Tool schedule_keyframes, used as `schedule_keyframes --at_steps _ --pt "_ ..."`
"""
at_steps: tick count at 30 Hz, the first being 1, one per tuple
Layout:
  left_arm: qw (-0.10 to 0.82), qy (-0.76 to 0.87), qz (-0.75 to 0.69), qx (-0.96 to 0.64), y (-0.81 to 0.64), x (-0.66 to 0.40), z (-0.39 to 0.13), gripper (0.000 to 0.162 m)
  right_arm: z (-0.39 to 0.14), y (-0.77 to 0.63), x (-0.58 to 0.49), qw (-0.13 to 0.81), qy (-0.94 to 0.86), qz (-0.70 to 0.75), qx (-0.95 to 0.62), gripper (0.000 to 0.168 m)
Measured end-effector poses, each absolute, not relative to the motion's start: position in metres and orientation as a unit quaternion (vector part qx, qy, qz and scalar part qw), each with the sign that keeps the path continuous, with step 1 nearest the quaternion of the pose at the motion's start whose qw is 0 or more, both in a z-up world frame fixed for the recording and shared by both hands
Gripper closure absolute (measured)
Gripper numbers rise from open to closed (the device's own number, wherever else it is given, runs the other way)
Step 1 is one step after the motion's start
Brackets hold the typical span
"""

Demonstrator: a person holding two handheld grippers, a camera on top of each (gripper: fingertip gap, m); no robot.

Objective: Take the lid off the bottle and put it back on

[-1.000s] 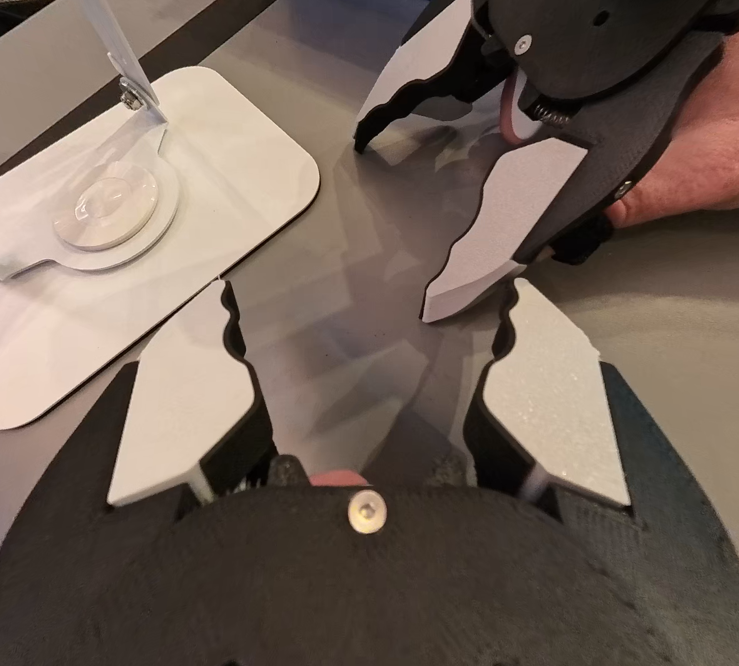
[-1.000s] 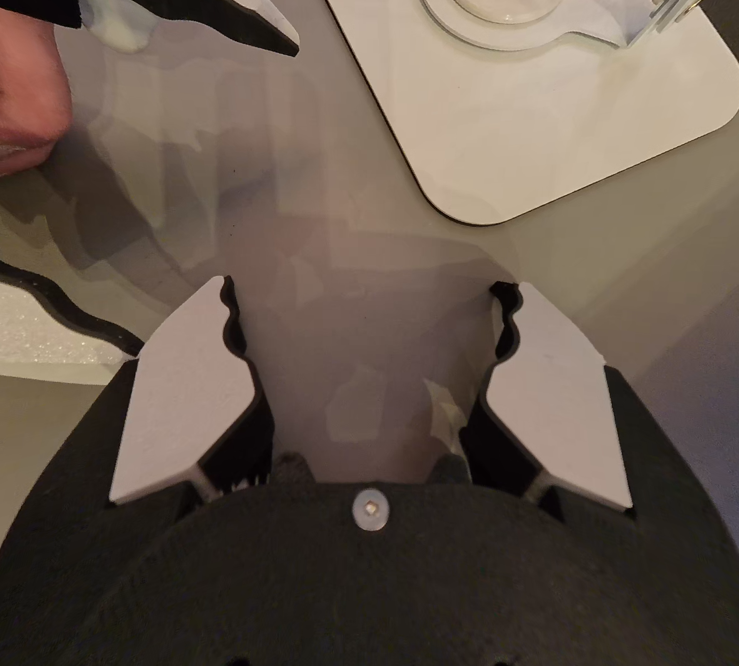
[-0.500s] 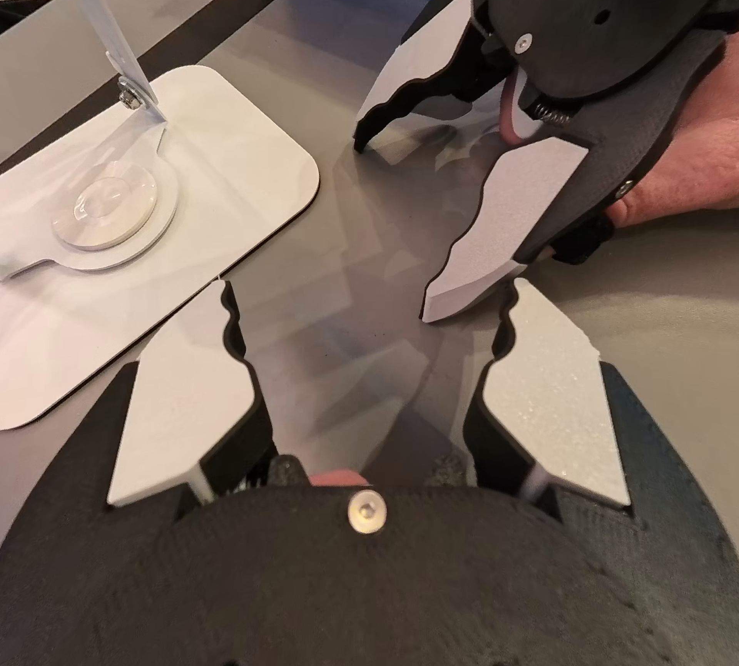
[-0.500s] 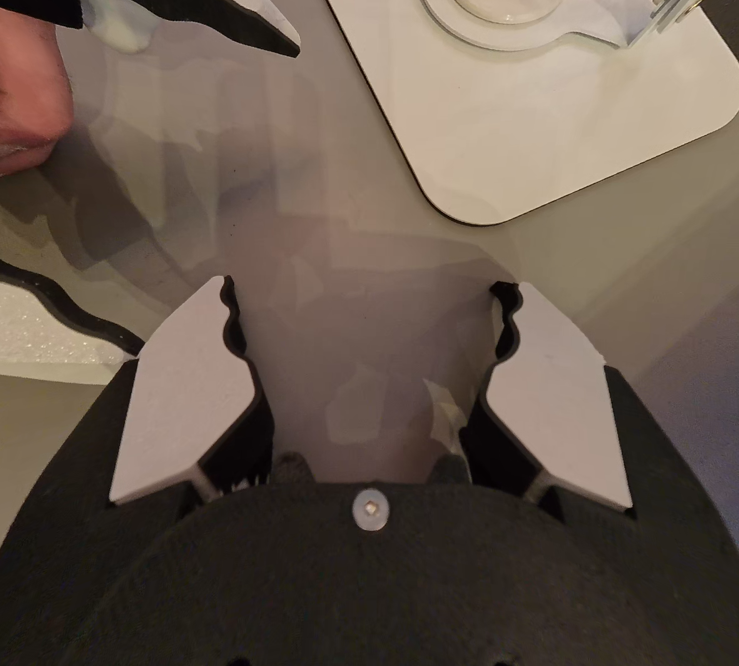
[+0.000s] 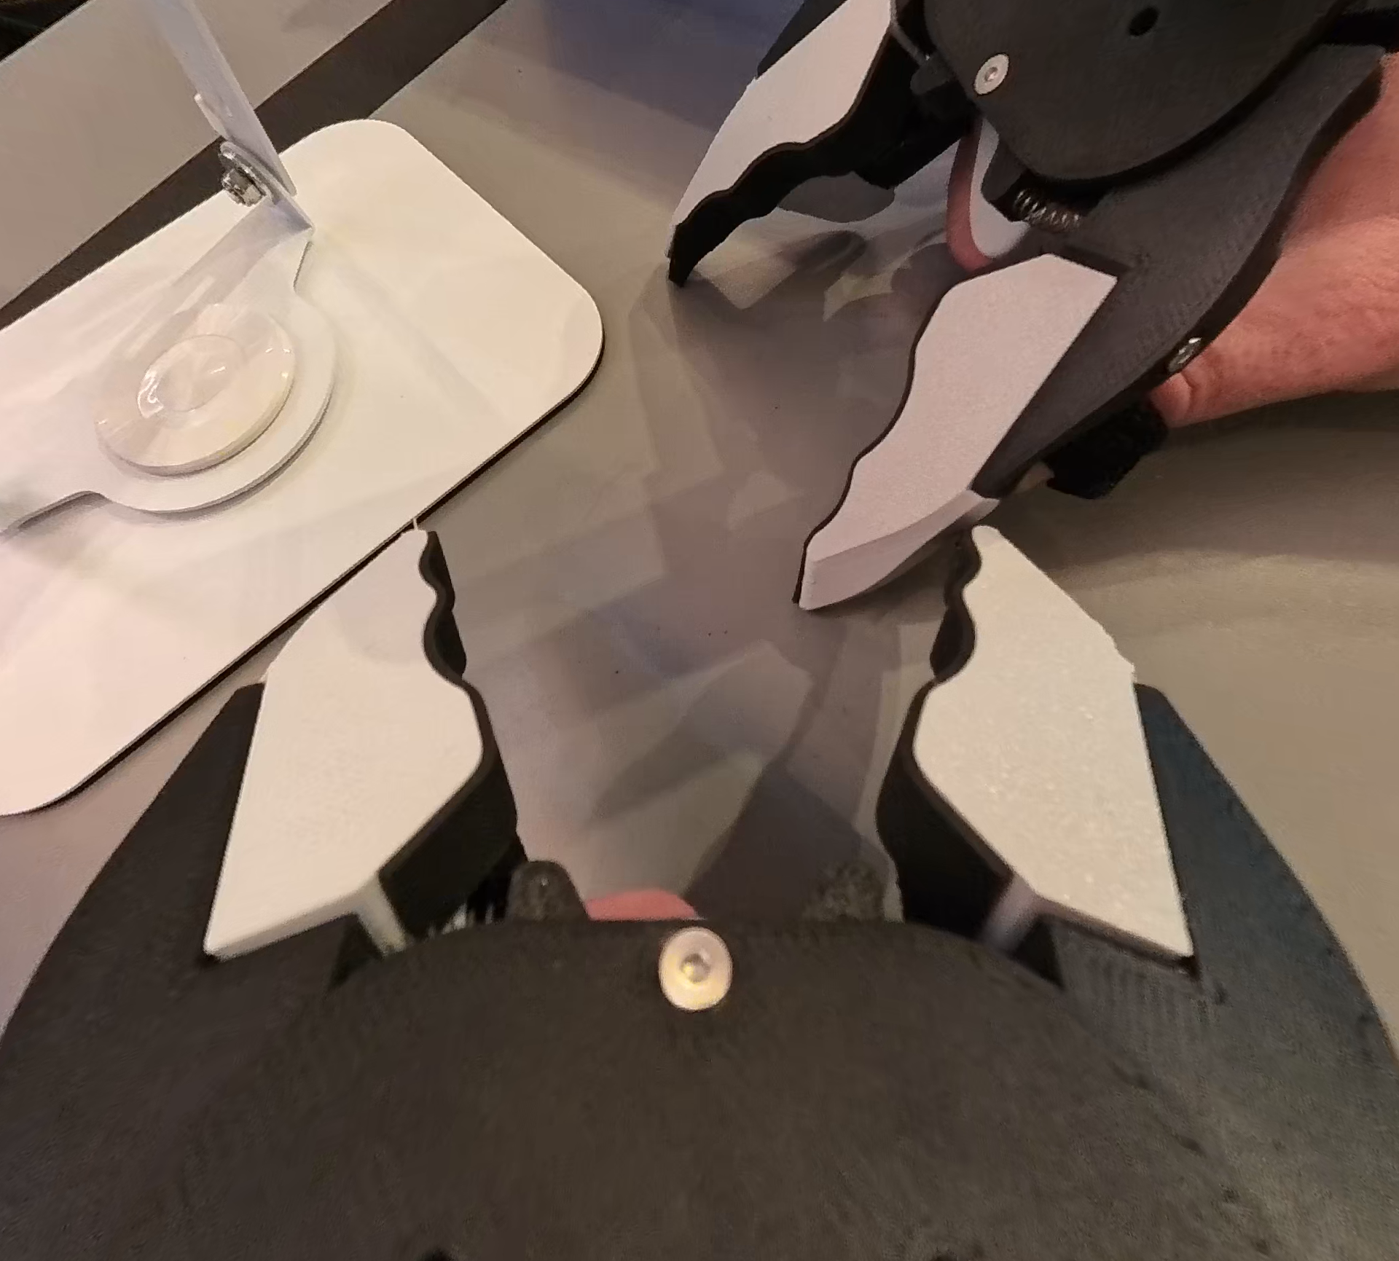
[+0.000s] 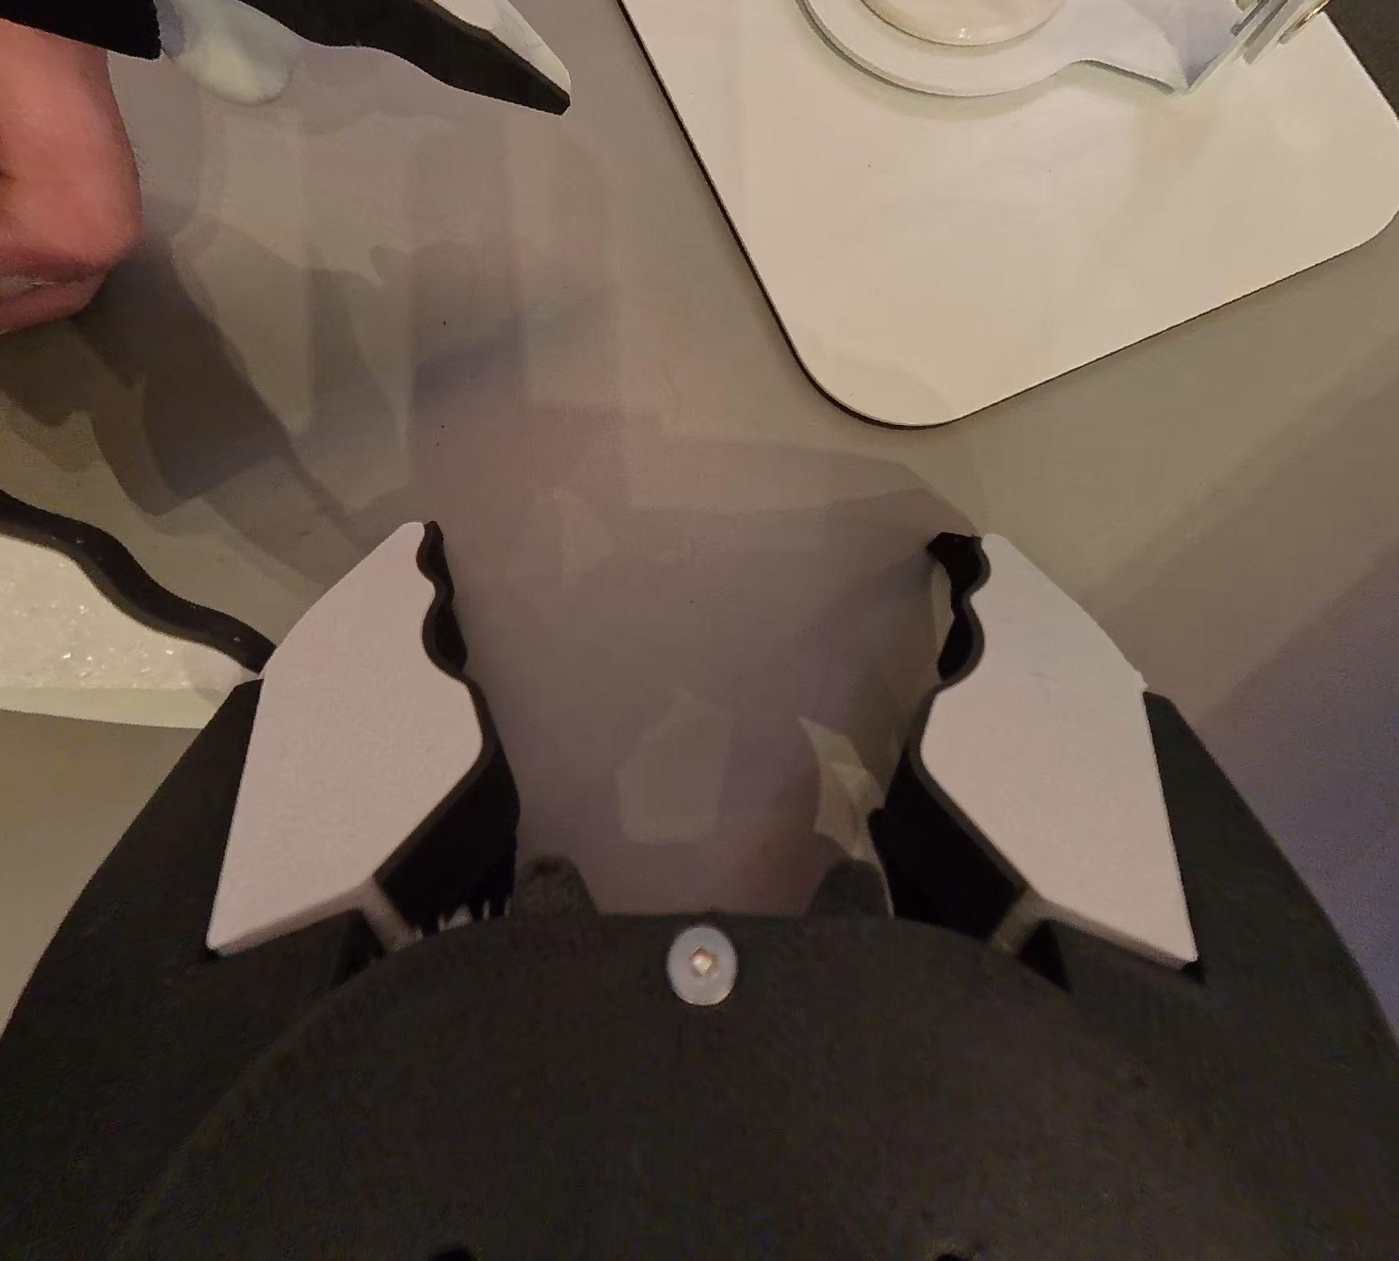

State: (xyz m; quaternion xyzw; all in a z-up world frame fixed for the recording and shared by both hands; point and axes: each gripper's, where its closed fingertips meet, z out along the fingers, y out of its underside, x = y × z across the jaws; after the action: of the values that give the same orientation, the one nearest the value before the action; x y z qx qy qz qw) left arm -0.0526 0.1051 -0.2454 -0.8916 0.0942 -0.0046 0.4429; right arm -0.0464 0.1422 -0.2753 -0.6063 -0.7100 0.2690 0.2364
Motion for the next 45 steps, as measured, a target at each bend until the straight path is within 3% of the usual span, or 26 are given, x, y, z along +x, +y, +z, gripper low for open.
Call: schedule_keyframes --at_steps 13,18,22,28,34,36,42,44,45 --pt "0.444 0.083 0.003 -0.892 0.103 -0.056 -0.245 0.037 -0.275 0.142 -0.047 0.235 -0.711 0.270 -0.605 0.045" --pt "0.462 0.074 0.043 -0.883 0.083 -0.068 -0.237 0.046 -0.275 0.138 -0.043 0.224 -0.719 0.273 -0.598 0.040" --pt "0.498 0.039 0.110 -0.859 0.049 -0.106 -0.201 0.053 -0.249 0.117 -0.029 0.210 -0.724 0.306 -0.582 0.045" --pt "0.498 -0.109 0.245 -0.825 -0.053 -0.242 -0.146 0.053 -0.161 0.138 0.025 0.355 -0.694 0.281 -0.560 0.047" --pt "0.467 -0.276 0.279 -0.792 -0.152 -0.362 -0.150 0.046 -0.091 0.281 0.135 0.530 -0.488 0.230 -0.654 0.046" --pt "0.463 -0.305 0.261 -0.790 -0.163 -0.383 -0.164 0.046 -0.098 0.326 0.175 0.533 -0.428 0.208 -0.700 0.043" --pt "0.464 -0.347 0.202 -0.790 -0.166 -0.411 -0.199 0.066 -0.159 0.397 0.222 0.451 -0.344 0.249 -0.785 0.043" --pt "0.457 -0.343 0.198 -0.796 -0.163 -0.415 -0.205 0.076 -0.177 0.403 0.220 0.420 -0.339 0.274 -0.796 0.049" --pt "0.459 -0.338 0.194 -0.798 -0.160 -0.416 -0.206 0.084 -0.182 0.402 0.216 0.407 -0.344 0.293 -0.794 0.060"
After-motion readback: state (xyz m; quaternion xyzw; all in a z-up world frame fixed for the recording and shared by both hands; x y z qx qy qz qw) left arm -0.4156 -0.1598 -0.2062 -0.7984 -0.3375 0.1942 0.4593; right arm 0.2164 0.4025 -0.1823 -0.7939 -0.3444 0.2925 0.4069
